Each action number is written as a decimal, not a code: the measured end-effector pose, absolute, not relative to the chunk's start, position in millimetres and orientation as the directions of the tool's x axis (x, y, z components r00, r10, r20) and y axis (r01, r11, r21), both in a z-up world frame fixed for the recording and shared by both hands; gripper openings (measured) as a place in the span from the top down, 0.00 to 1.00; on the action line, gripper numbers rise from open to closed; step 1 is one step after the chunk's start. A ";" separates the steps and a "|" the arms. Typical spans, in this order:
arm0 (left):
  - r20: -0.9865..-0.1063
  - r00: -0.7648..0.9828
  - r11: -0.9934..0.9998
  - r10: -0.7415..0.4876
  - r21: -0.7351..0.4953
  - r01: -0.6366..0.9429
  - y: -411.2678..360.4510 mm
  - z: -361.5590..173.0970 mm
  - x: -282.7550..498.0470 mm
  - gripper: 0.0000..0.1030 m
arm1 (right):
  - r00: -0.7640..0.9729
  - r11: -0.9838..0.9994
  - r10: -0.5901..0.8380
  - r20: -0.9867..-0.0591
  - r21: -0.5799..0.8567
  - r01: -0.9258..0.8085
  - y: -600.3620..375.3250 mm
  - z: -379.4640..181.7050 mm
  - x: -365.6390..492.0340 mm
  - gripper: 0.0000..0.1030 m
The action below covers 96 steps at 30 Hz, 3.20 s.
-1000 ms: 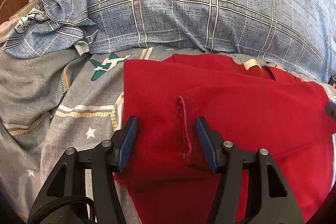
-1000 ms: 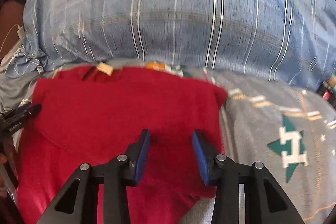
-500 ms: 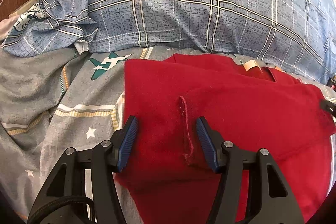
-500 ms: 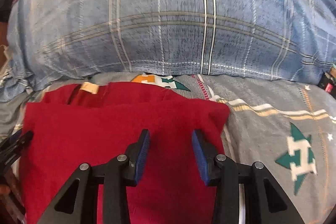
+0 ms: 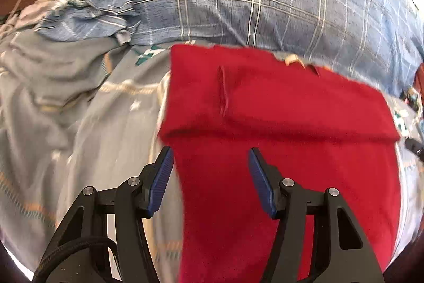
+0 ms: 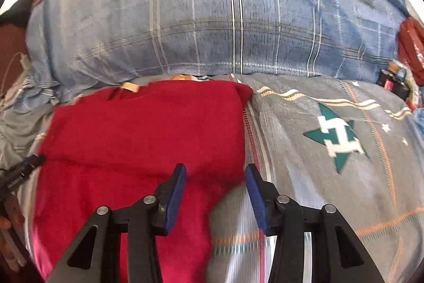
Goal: Fold small clothes
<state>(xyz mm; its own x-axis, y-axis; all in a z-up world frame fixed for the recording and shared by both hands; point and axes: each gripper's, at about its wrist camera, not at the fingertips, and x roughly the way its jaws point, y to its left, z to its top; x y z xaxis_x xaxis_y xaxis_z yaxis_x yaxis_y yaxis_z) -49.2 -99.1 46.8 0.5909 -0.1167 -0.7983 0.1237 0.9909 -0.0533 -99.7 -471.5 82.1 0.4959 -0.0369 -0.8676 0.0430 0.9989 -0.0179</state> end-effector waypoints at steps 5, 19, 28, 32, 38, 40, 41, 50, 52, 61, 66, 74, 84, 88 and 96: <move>-0.795 0.598 0.990 -0.100 -0.017 0.143 -96.6 51.2 -89.5 0.43 | 0.497 1.000 0.005 -0.868 -0.001 -0.013 -460.5 98.4 -147.3 0.55; -0.816 0.571 0.989 -0.091 -0.007 0.147 -93.1 39.9 -141.1 0.43 | 0.475 1.000 0.006 -0.880 0.019 0.023 -458.0 51.6 -175.1 0.40; -0.820 0.561 0.990 -0.109 -0.036 0.140 -79.3 37.6 -165.0 0.43 | 0.513 0.993 -0.074 -0.855 -0.111 -0.043 -444.8 55.8 -170.8 0.94; -0.832 0.544 0.990 -0.113 -0.046 0.135 -70.0 31.7 -175.6 0.43 | 0.497 0.994 -0.097 -0.862 -0.108 0.007 -463.1 53.8 -170.8 0.96; -0.837 0.540 0.991 -0.087 -0.017 0.132 -66.0 25.5 -183.0 0.43 | 0.508 0.999 0.029 -0.861 0.042 0.014 -469.4 74.1 -189.4 0.93; -0.836 0.542 0.992 -0.088 -0.023 0.126 -64.6 25.2 -183.4 0.43 | 0.498 0.998 0.049 -0.866 0.058 0.002 -467.9 79.0 -197.6 0.85; -0.835 0.544 0.992 -0.088 -0.025 0.123 -64.5 25.1 -184.0 0.43 | 0.494 0.999 0.052 -0.868 0.052 -0.013 -465.7 79.8 -201.2 0.73; -0.839 0.537 0.992 -0.092 -0.033 0.119 -64.9 23.5 -188.0 0.43 | 0.455 0.996 0.071 -0.888 0.040 -0.078 -448.4 69.1 -232.6 0.50; -0.839 0.536 0.992 -0.092 -0.034 0.118 -65.9 23.1 -188.4 0.43 | 0.441 0.996 0.072 -0.895 0.046 -0.070 -452.7 62.5 -236.2 0.50; -0.853 0.500 0.986 -0.151 -0.091 0.142 -63.9 20.5 -198.2 0.43 | 0.467 0.995 0.013 -0.884 -0.035 -0.093 -454.2 58.0 -247.9 0.93; -0.861 0.442 0.967 -0.252 -0.208 0.146 -45.9 19.6 -217.1 0.43 | 0.457 0.995 0.088 -0.885 0.059 -0.077 -468.2 69.0 -254.2 0.92; -0.872 0.382 0.952 -0.306 -0.279 0.126 -36.6 5.3 -243.6 0.43 | 0.301 0.947 0.320 -0.898 0.292 -0.136 -473.2 71.7 -283.8 0.50; -0.876 0.376 0.953 -0.302 -0.264 0.149 -51.9 -2.4 -247.8 0.43 | 0.215 0.953 0.302 -0.929 0.288 -0.095 -477.1 41.1 -313.7 0.50; -0.879 0.382 0.958 -0.286 -0.253 0.136 -58.5 -3.4 -246.2 0.43 | 0.215 0.949 0.313 -0.925 0.296 -0.105 -474.1 40.9 -316.4 0.50; -0.867 0.350 0.935 -0.354 -0.329 0.132 -55.9 -4.6 -243.7 0.43 | 0.156 0.927 0.358 -0.921 0.329 -0.182 -458.9 36.2 -320.3 0.63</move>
<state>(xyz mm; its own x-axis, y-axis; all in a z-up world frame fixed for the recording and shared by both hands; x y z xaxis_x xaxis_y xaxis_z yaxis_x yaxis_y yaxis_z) -243.7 -55.9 -4.6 0.3498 -0.3544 -0.8672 0.1324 0.9351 -0.3288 -320.3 -458.9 36.2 0.1561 0.3576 -0.9207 -0.1819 0.9266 0.3291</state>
